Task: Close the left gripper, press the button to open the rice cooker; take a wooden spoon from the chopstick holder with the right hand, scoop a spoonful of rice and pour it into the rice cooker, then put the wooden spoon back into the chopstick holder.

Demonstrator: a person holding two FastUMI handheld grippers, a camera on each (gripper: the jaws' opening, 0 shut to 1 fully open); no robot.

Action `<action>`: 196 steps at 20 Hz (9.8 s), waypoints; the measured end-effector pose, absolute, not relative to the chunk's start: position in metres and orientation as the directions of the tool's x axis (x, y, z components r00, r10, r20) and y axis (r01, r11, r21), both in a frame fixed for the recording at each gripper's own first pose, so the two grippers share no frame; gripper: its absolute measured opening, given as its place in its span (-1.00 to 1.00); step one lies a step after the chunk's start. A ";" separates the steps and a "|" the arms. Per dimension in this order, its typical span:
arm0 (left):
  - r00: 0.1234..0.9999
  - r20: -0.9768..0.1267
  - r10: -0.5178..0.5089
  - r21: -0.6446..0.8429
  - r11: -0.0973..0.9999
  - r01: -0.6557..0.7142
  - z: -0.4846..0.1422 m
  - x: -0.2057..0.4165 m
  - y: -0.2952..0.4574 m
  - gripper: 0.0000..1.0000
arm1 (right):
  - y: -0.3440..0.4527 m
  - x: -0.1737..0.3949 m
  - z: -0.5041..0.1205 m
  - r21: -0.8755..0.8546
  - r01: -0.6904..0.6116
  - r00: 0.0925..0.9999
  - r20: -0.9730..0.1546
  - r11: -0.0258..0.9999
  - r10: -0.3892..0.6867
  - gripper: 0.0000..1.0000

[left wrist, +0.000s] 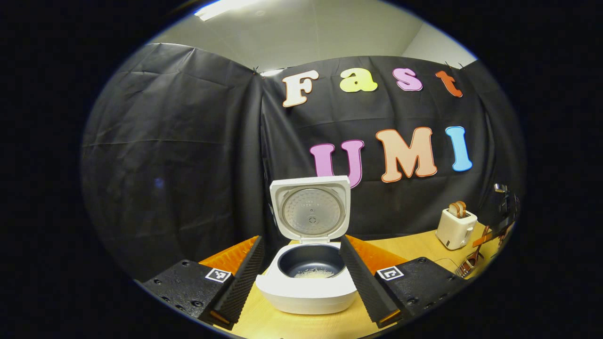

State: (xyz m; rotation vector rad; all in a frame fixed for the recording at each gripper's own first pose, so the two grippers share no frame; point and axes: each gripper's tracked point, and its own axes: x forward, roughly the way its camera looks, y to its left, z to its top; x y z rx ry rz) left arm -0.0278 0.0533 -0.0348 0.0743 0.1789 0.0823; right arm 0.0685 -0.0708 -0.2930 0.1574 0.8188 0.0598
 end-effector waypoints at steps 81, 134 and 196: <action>0.981 -0.183 -0.055 -0.003 0.998 0.055 -0.056 -0.010 0.106 0.92 | 0.118 0.033 -0.286 0.770 0.411 0.713 -0.605 0.489 0.354 -0.65; 0.951 -0.219 0.217 -0.044 0.972 -0.231 -0.075 -0.082 0.268 0.86 | 0.472 0.118 -0.206 0.490 -0.258 0.708 -0.491 0.833 0.508 -0.72; 0.974 -0.079 -0.210 -0.100 0.974 0.202 -0.013 0.020 0.002 0.90 | 0.028 0.084 -0.098 -0.069 -0.130 0.941 -0.321 0.989 0.102 -0.67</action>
